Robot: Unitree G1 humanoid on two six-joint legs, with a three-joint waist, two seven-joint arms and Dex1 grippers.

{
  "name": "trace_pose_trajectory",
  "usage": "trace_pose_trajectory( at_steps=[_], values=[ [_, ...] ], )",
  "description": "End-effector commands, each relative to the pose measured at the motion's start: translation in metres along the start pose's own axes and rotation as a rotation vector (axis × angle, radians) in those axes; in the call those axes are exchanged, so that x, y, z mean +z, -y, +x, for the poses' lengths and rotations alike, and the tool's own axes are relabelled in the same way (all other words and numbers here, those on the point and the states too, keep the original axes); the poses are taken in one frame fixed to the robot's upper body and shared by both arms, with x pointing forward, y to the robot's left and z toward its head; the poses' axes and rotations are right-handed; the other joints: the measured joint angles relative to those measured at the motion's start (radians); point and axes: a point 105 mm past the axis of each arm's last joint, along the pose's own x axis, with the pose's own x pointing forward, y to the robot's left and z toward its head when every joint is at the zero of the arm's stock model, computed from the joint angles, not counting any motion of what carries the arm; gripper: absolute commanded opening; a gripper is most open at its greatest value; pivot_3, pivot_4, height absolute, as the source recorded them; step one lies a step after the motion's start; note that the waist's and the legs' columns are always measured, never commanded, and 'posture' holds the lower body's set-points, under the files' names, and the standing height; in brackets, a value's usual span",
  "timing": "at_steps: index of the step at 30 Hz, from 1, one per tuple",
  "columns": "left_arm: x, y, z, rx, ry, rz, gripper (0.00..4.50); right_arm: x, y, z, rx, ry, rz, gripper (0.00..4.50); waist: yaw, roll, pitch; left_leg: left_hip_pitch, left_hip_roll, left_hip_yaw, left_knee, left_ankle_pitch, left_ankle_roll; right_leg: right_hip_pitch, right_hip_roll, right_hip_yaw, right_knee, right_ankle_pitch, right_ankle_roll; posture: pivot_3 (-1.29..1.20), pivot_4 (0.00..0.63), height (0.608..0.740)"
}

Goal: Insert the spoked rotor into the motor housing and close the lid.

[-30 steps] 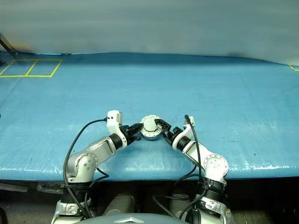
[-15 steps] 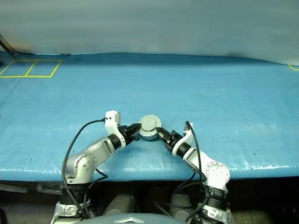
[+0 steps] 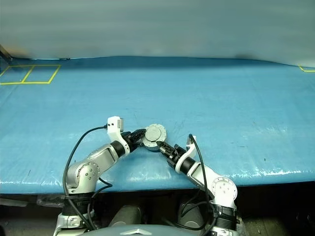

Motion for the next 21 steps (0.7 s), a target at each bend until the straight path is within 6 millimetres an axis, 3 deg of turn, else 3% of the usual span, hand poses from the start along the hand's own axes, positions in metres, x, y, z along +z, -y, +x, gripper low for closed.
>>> trace_pose_trajectory(
  at_steps=[1,7,10,15,21],
  values=[
    [0.009,0.002,-0.007,-0.025,0.054,-0.046,1.54,-0.006,-0.014,0.009,0.056,0.040,0.059,1.23,-0.001,0.000,0.000,0.000,0.000,0.000,0.000,0.000,0.000,0.000,0.000,0.000,0.000,0.000,0.000,0.00,0.150,0.740],
    [0.031,-0.011,-0.028,-0.027,0.231,-0.228,3.54,0.004,-0.035,0.005,0.142,0.085,0.050,1.22,-0.001,-0.001,0.004,-0.003,0.001,0.000,-0.001,0.000,0.000,-0.003,0.000,0.000,0.000,0.000,0.000,0.00,0.150,0.740],
    [0.025,-0.014,-0.037,-0.039,0.243,-0.363,4.49,0.011,-0.047,0.003,0.184,0.111,0.043,1.21,-0.001,-0.002,0.007,-0.005,0.001,0.000,0.000,0.000,0.000,-0.005,-0.001,0.000,-0.002,0.000,-0.001,0.00,0.150,0.740],
    [0.017,-0.006,-0.044,-0.136,0.284,-0.606,4.50,0.020,-0.059,0.004,0.226,0.137,0.033,1.21,-0.001,-0.003,0.011,-0.009,0.001,0.000,0.000,-0.002,0.002,-0.006,0.000,0.000,-0.008,0.004,-0.004,0.00,0.150,0.740],
    [0.009,0.008,-0.042,-0.218,0.280,-0.760,4.50,0.025,-0.078,0.006,0.282,0.154,0.022,1.21,0.000,-0.003,0.010,-0.018,-0.001,0.001,0.002,0.000,-0.001,-0.013,0.002,0.002,-0.010,0.006,-0.001,0.00,0.150,0.740]
  ],
)
